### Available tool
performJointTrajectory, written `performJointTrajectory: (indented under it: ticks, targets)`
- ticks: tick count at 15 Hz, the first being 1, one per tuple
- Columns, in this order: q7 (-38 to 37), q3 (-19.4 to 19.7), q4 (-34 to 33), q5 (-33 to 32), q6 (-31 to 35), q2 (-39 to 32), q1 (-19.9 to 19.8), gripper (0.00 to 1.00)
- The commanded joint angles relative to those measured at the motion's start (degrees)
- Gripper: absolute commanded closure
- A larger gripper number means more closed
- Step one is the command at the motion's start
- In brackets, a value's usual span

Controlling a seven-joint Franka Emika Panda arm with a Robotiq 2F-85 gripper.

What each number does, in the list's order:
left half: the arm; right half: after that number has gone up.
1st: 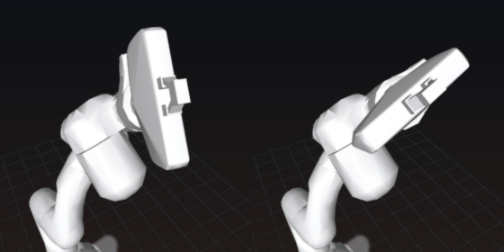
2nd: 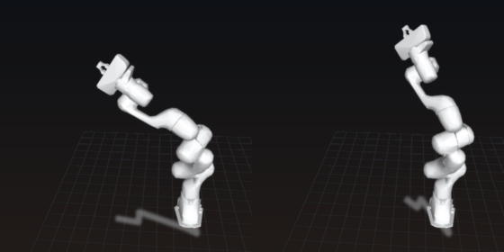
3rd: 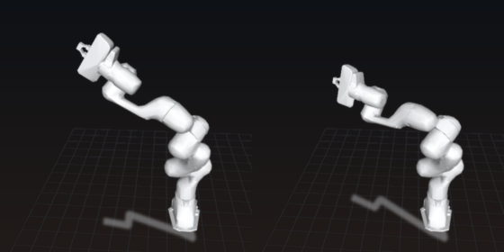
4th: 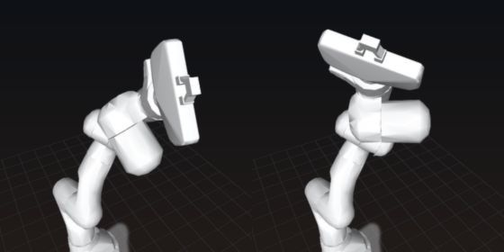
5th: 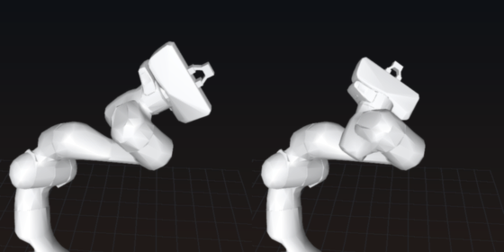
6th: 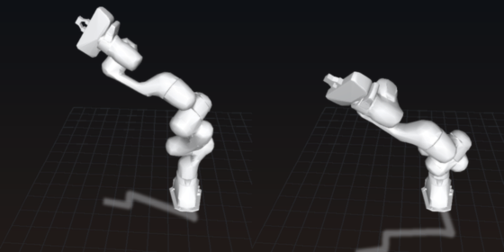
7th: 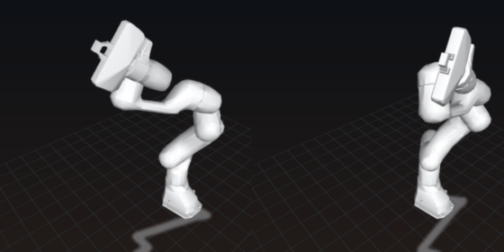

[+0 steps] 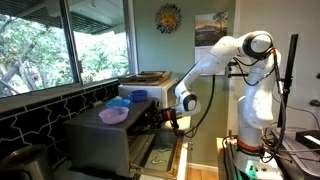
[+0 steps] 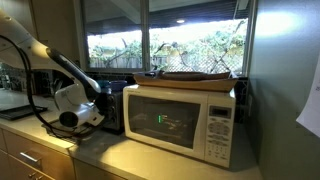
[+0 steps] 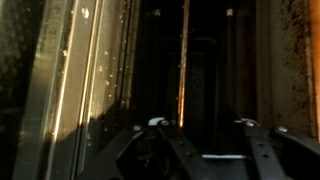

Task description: Pull out the rack from the toaster oven and put the purple bowl on the rack.

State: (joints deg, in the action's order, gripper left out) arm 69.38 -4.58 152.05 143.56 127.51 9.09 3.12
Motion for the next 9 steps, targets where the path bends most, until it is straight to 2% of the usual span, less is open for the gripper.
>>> performJointTrajectory:
  ticks: [1, 2, 4, 5, 6, 9]
  targets:
    - [0.9, -0.4, -1.1, 0.6, -0.6, -2.3, -1.1, 0.46]
    - [0.8, -0.4, -1.3, 0.6, -0.6, -2.5, -1.1, 0.42]
    - [0.8, -0.4, -1.6, 0.6, -0.4, -3.1, -1.0, 0.42]
    - [0.7, -0.4, -1.7, 0.6, -0.2, -3.3, -1.0, 0.48]
    - [0.6, -0.4, -1.8, 0.6, 0.1, -3.4, -1.0, 0.64]
    - [0.6, -0.2, -1.9, 0.6, 0.2, -3.5, -1.0, 0.92]
